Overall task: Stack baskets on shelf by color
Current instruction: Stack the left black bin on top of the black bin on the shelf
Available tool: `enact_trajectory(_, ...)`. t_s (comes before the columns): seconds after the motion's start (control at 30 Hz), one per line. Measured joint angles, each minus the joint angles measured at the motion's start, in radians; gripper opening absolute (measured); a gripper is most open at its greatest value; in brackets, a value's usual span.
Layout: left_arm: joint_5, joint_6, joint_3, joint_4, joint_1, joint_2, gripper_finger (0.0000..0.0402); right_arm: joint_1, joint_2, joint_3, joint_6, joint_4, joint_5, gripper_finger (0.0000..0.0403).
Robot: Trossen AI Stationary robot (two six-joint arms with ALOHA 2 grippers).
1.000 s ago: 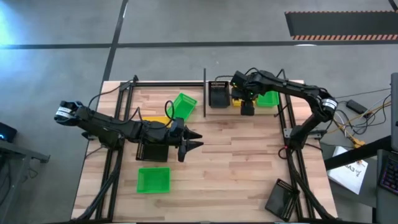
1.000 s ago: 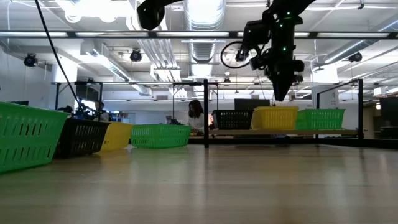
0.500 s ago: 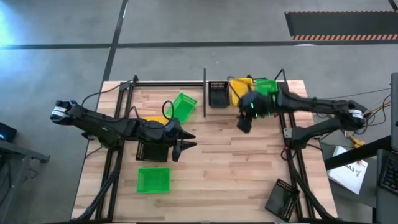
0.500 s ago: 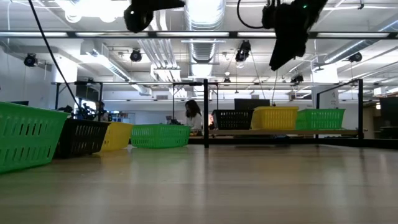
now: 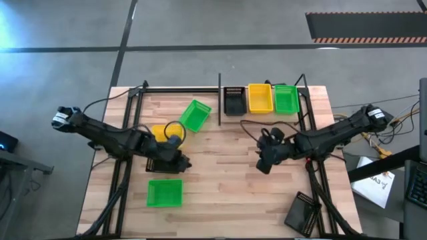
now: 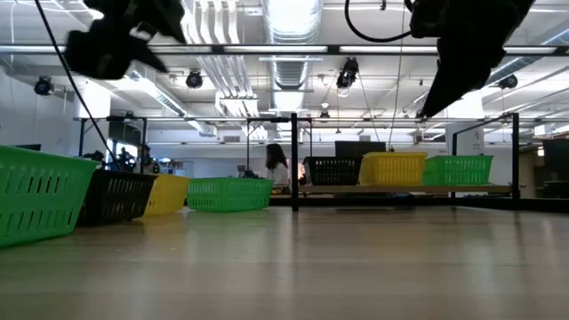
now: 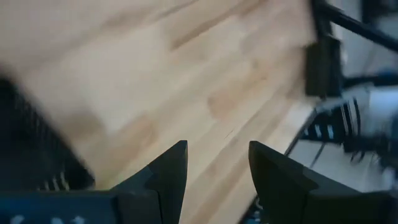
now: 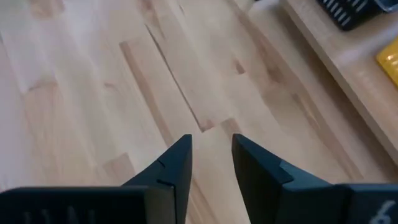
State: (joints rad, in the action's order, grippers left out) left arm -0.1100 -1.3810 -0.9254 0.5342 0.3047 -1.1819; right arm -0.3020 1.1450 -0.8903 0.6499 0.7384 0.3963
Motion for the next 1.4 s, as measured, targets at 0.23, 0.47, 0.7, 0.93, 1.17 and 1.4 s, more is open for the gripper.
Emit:
enact_trajectory(0.23,0.063,-0.244,0.065,0.001,0.000,-0.068,0.0155,0.001,0.028,0.012,-0.080,-0.023,0.075,0.0077)
enact_trajectory(0.47,0.087,-0.310,0.030,0.085,-0.004,-0.072,0.0155,0.001,0.024,0.023,-0.194,-0.020,0.110,0.0059)
enact_trajectory(0.7,0.021,-0.395,0.012,0.238,-0.004,-0.143,0.0155,0.001,0.020,0.043,-0.260,-0.019,0.113,0.0052)
enact_trajectory(0.93,0.016,-0.402,0.004,0.225,-0.022,-0.275,0.0155,0.001,0.020,0.048,-0.272,-0.018,0.113,0.0052)
enact_trajectory(1.17,0.023,-0.421,-0.018,0.229,-0.024,-0.401,0.0150,0.001,0.020,0.050,-0.319,-0.015,0.113,0.0052)
enact_trajectory(1.4,0.051,-0.388,-0.047,0.224,-0.025,-0.438,0.0065,0.001,0.010,0.050,-0.322,-0.015,0.113,0.0052)
